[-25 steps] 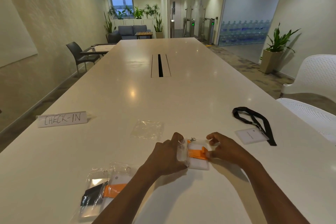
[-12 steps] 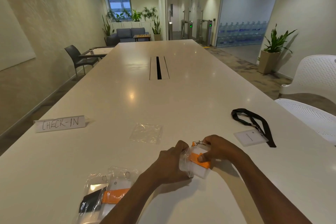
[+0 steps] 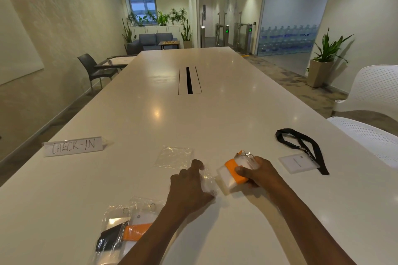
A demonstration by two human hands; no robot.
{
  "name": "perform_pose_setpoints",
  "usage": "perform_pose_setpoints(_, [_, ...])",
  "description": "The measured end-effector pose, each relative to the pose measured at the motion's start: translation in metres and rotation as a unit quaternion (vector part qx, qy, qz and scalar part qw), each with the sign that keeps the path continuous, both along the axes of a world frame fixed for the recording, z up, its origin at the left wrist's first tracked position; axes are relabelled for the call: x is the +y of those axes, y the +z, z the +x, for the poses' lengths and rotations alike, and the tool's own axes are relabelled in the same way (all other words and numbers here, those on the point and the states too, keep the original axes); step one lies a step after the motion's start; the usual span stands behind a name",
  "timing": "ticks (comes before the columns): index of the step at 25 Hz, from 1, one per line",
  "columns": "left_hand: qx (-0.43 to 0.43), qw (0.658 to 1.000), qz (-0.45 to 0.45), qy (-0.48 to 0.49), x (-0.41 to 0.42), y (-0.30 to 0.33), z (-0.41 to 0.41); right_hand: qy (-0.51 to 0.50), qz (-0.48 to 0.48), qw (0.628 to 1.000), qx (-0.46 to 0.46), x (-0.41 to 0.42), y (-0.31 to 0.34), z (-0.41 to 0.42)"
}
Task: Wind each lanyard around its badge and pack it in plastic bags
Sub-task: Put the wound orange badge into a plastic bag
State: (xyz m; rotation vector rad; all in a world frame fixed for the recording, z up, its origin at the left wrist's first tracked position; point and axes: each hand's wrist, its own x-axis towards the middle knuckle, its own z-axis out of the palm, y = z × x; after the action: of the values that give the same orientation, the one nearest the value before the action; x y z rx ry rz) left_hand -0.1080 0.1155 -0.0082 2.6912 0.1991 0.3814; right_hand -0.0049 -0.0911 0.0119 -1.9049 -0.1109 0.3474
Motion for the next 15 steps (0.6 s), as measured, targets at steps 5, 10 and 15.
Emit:
perform_pose_setpoints(5, [0.028, 0.999, 0.013, 0.017, -0.005, -0.004, 0.001, 0.004, 0.104, 0.995, 0.002, 0.016, 0.004, -0.019])
perform_pose_setpoints(10, [0.029, 0.999, 0.019, 0.015, -0.007, 0.001, 0.004, 0.008, 0.098, 0.995, -0.005, 0.025, 0.002, -0.027])
perform_pose_setpoints(15, [0.026, 0.998, 0.055, 0.01, -0.013, 0.007, 0.002, -0.009, 0.113, 0.993, -0.026, 0.036, -0.002, -0.039])
